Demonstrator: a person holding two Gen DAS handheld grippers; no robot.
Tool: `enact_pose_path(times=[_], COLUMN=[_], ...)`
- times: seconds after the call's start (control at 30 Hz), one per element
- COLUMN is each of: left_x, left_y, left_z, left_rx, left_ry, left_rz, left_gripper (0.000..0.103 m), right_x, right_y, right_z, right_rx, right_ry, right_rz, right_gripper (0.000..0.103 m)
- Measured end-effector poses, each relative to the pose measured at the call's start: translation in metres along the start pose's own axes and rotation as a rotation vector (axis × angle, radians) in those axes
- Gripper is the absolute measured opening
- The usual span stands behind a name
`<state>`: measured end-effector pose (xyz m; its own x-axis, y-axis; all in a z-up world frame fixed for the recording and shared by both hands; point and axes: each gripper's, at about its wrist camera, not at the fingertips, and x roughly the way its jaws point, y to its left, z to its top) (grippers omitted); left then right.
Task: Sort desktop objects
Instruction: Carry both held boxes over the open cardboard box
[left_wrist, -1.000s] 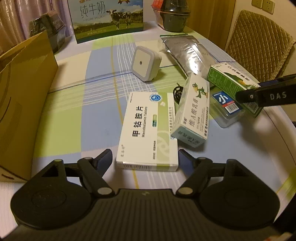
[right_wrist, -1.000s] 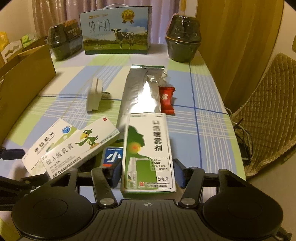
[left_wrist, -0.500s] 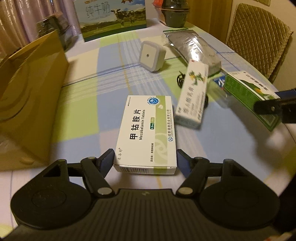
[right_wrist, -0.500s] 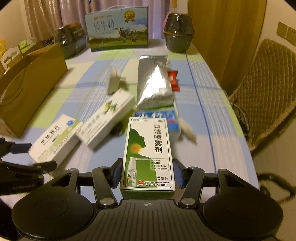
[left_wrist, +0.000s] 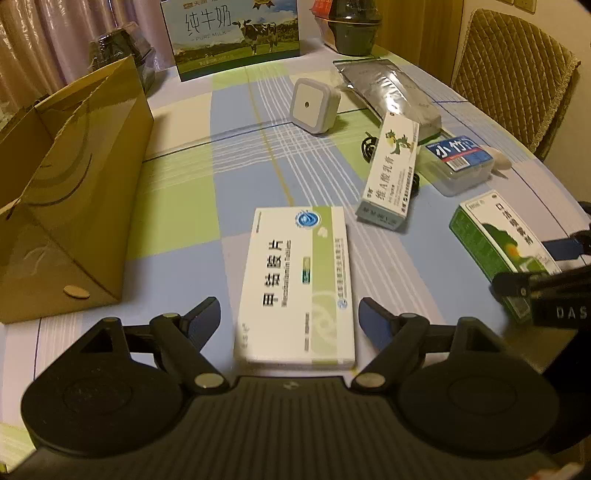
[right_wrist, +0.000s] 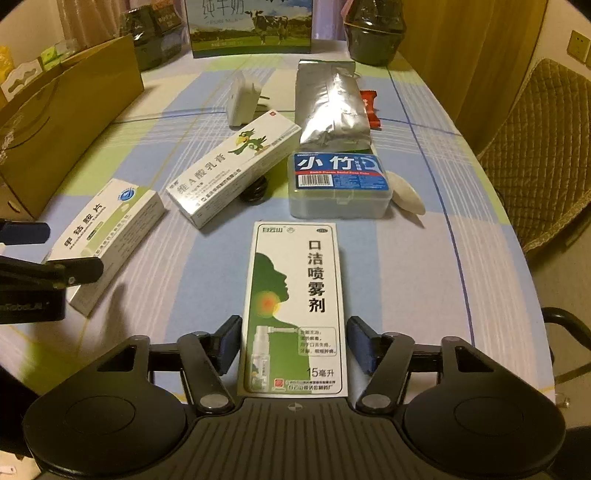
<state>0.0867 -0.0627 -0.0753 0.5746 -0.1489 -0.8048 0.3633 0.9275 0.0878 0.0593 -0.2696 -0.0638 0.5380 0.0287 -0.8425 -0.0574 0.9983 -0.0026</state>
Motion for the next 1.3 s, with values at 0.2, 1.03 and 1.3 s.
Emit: enact_pose_path(times=[0.2,1.03,1.3], left_x=[0.020,-0.033,-0.095], left_y=[-0.002,0.033,0.134], left_z=[0.009,0.042,0.090], left_rx=[0.010,-0.075,-0.152], left_ry=[0.021,-0.086,-0.239], left_rz=[-0.015,-0.020,0.106], left_gripper=[0.079,0.067,0.067], right_x=[0.003,-0.054,-0.072], right_y=[-0.003,0.047,0.159], right_z=[0.003,0.071,0.169], right_rx=[0.021,-0.012,-0.110], right_ry=[-0.004,-0.209,-0.341], right_rz=[0.004,0.122,0.295], right_gripper=[0.064,0.053,0.053])
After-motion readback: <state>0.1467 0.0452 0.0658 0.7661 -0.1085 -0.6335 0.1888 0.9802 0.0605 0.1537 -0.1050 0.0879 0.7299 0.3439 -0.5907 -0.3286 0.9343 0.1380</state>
